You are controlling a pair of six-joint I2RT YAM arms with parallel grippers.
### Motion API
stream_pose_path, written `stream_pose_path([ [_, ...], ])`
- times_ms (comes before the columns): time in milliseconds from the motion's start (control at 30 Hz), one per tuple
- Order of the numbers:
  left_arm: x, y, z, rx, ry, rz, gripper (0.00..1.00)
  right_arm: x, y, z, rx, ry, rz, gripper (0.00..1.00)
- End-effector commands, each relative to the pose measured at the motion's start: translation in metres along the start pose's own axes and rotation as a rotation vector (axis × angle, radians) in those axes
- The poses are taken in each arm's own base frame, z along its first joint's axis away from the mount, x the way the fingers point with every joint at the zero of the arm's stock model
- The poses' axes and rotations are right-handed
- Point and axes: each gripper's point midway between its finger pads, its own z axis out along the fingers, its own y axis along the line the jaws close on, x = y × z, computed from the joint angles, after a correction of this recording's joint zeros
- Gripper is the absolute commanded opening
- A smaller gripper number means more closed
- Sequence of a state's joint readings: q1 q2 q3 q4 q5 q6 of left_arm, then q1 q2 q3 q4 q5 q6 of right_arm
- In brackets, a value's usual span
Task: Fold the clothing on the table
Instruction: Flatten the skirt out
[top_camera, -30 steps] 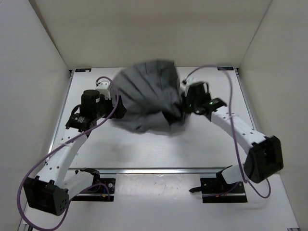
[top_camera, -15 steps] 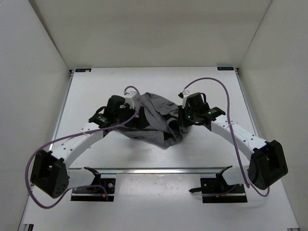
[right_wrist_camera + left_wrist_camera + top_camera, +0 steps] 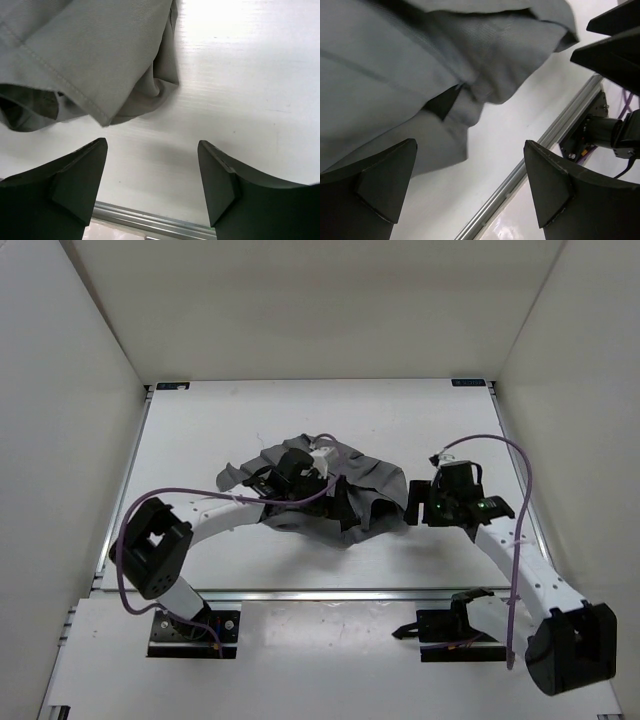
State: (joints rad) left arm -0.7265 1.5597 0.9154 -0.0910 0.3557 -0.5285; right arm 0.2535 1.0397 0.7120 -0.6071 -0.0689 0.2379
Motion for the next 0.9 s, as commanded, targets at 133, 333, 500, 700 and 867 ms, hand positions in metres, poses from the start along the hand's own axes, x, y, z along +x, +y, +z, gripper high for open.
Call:
stream_pose_path([
  [133,-0.031,-0.045,0.030,0.076,-0.109,-0.012,0.98,-0.008,-0.003,-0.026,-0.046,-0.123,0.098,0.72],
  [333,-0.036,-0.027,0.055,0.019,-0.187,-0.135,0.93,-0.011,-0.002,-0.042,-0.056,-0.156,0.094,0.73],
  [500,-0.033,-0.026,0.072,-0.013,-0.197,-0.175,0.94,-0.013,0.001,-0.043,-0.071,-0.143,0.074,0.73],
  [700,-0.020,-0.032,0.088,-0.048,-0.169,-0.108,0.88,-0.018,-0.001,-0.042,-0.060,-0.146,0.059,0.74],
  [867,-0.027,-0.028,0.090,-0.101,-0.189,-0.061,0.46,-0.022,-0.005,-0.041,-0.055,-0.155,0.055,0.74],
])
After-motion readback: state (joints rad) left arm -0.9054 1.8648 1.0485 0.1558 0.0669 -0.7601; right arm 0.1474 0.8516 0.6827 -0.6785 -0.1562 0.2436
